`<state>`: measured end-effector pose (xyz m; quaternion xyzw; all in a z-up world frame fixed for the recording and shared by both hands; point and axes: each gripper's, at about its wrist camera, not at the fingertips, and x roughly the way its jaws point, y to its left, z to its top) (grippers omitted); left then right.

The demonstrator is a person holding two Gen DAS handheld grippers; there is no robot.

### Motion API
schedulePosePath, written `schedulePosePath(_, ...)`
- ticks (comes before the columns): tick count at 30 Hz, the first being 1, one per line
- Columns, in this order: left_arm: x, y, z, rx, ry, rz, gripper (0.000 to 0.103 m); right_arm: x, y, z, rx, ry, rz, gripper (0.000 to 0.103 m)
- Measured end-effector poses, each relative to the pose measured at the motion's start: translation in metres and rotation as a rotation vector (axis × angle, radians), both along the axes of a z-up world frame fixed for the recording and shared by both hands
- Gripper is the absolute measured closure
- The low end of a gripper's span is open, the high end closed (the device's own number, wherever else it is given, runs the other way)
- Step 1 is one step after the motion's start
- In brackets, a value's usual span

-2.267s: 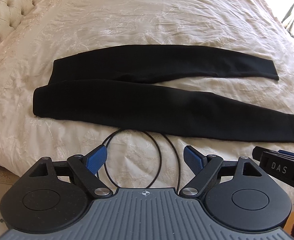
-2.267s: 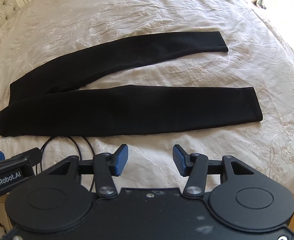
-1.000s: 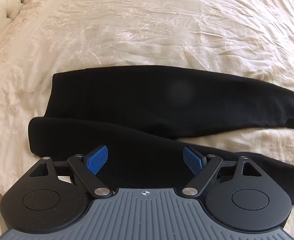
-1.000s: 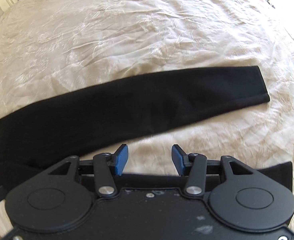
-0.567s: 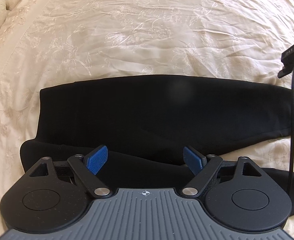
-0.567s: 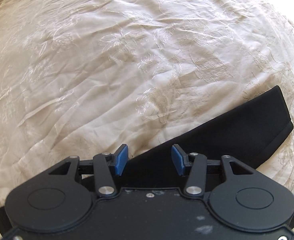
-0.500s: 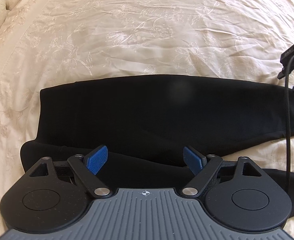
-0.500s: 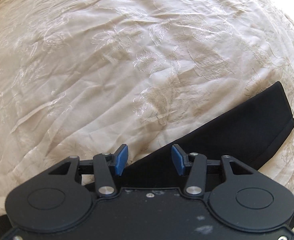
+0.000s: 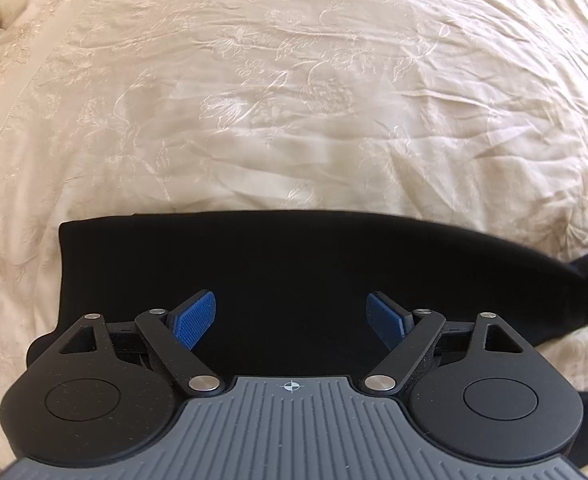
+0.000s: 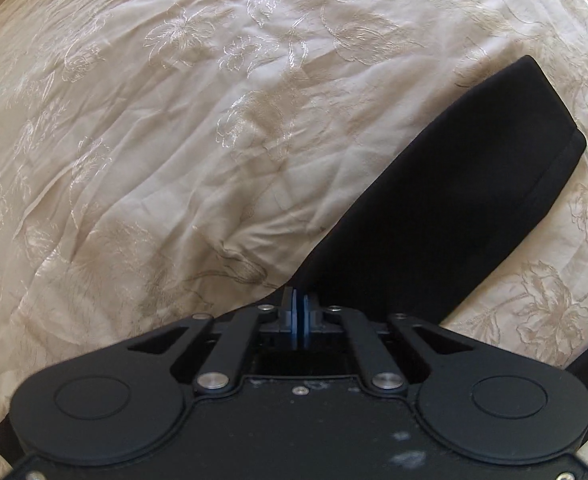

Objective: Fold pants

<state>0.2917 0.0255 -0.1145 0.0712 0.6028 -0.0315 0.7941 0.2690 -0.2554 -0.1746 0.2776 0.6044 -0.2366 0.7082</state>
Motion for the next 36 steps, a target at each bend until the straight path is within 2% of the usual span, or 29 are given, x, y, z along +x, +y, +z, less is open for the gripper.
schedulePosePath(5, 0.028, -0.009, -0.001, -0.146, 0.017, 0.039, 0.02, -0.042, 0.011, 0.015, 0.001, -0.04, -0.001, 0.1)
schedulePosePath(10, 0.043, -0.018, -0.016, -0.223, 0.078, 0.089, 0.02, -0.064, 0.018, 0.014, 0.028, -0.056, -0.012, 0.099)
schedulePosePath(13, 0.046, -0.024, -0.03, -0.218, 0.126, 0.09, 0.02, -0.072, 0.02, 0.011, 0.04, -0.053, -0.011, 0.099)
schedulePosePath(17, 0.048, -0.034, -0.056, -0.119, 0.211, 0.057, 0.021, -0.074, 0.019, 0.01, 0.048, -0.058, -0.013, 0.099)
schedulePosePath(18, 0.047, -0.035, -0.061, -0.107, 0.226, 0.05, 0.029, -0.075, 0.018, 0.011, 0.05, -0.059, -0.014, 0.099)
schedulePosePath(19, 0.045, -0.036, -0.066, -0.1, 0.236, 0.042, 0.042, -0.074, 0.018, 0.011, 0.051, -0.06, -0.013, 0.099)
schedulePosePath(20, 0.043, -0.036, -0.069, -0.103, 0.241, 0.033, 0.073, -0.073, 0.018, 0.011, 0.05, -0.061, -0.011, 0.099)
schedulePosePath(21, 0.04, -0.034, -0.069, -0.119, 0.24, 0.031, 0.084, -0.073, 0.018, 0.012, 0.048, -0.062, -0.006, 0.099)
schedulePosePath(24, 0.022, -0.029, -0.044, -0.17, 0.119, 0.019, 0.088, -0.078, 0.017, 0.025, 0.045, -0.091, 0.006, 0.099)
schedulePosePath(29, -0.039, -0.024, -0.003, -0.155, 0.002, -0.086, 0.088, -0.107, 0.019, 0.055, 0.02, -0.15, 0.042, 0.098)
schedulePosePath(32, -0.081, -0.018, 0.005, -0.144, -0.022, -0.118, 0.088, -0.136, 0.02, 0.059, 0.028, -0.15, 0.038, 0.098)
schedulePosePath(36, -0.13, -0.007, -0.005, -0.126, 0.009, -0.127, 0.088, -0.181, 0.029, 0.049, 0.028, -0.116, 0.037, 0.097)
